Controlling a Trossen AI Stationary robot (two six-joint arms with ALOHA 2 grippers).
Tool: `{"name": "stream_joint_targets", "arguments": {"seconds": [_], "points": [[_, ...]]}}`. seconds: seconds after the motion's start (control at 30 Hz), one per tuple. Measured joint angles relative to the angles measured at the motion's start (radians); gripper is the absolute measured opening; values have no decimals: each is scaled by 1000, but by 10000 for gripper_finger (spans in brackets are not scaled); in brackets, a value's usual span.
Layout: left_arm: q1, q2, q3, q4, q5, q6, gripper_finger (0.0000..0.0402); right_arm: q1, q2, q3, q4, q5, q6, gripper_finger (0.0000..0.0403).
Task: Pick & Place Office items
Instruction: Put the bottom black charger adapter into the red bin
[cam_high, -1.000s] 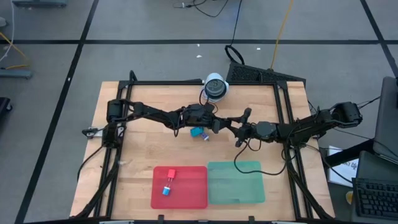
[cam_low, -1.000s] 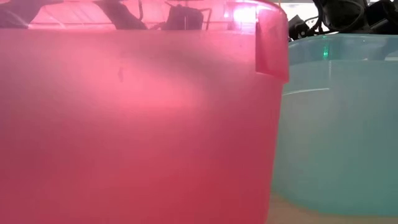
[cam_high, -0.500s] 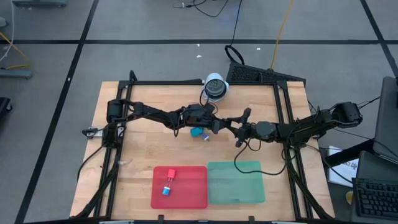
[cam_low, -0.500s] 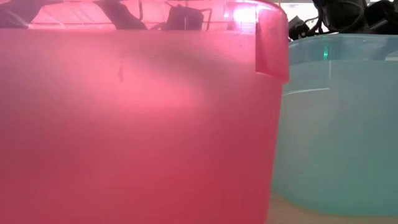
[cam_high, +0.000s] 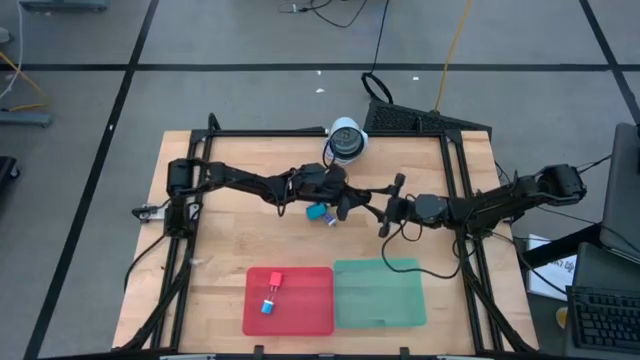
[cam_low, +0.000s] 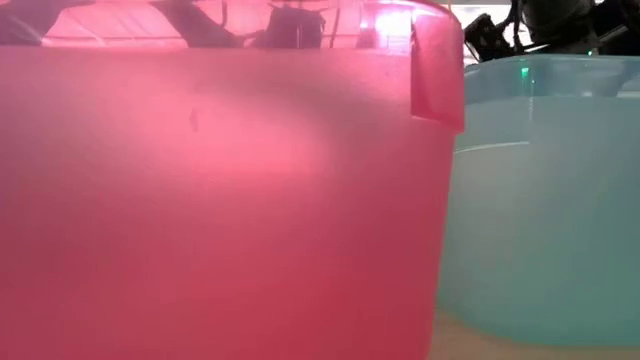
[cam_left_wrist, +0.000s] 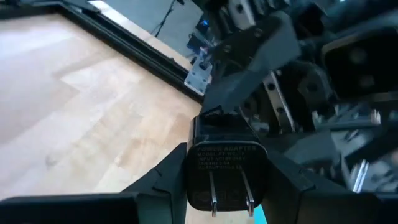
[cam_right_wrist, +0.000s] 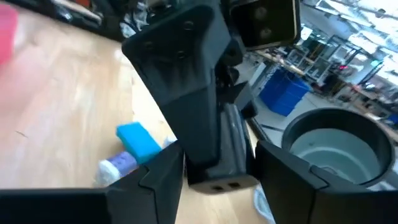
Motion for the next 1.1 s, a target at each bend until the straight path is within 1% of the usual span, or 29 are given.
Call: {"name": "stream_joint_targets", "arguments": {"seconds": [0.1,0.2,0.4,0.5,0.57,0.7,0.87,1.0,1.1], "points": [[-1,-40,0,-70,-34,78,143,0,-47,0,-33,-9,46,191],[2,-88,0,-145,-73,155,143,-3,-103,-1,-87,-52,98,192],[-15,-164,0,-292,-75,273,143,-48,-236,-2,-226,-148,221,181],[-29,-186,0,-348,-75,305,143,-72,-304,-2,-316,-180,257,175],[-44,-190,0,-356,-75,322,143,-85,-346,-16,-340,-196,271,171],[-78,-190,0,-380,-74,343,143,-101,-439,-80,-313,-200,282,165],[-120,-190,0,-461,-74,346,143,-108,-572,-175,-214,-199,283,158],[-175,-230,-2,-610,-40,351,143,-108,-658,-230,-156,-199,282,155],[-234,-278,-2,-775,-41,356,143,-109,-704,-247,-153,-196,280,155]]}}
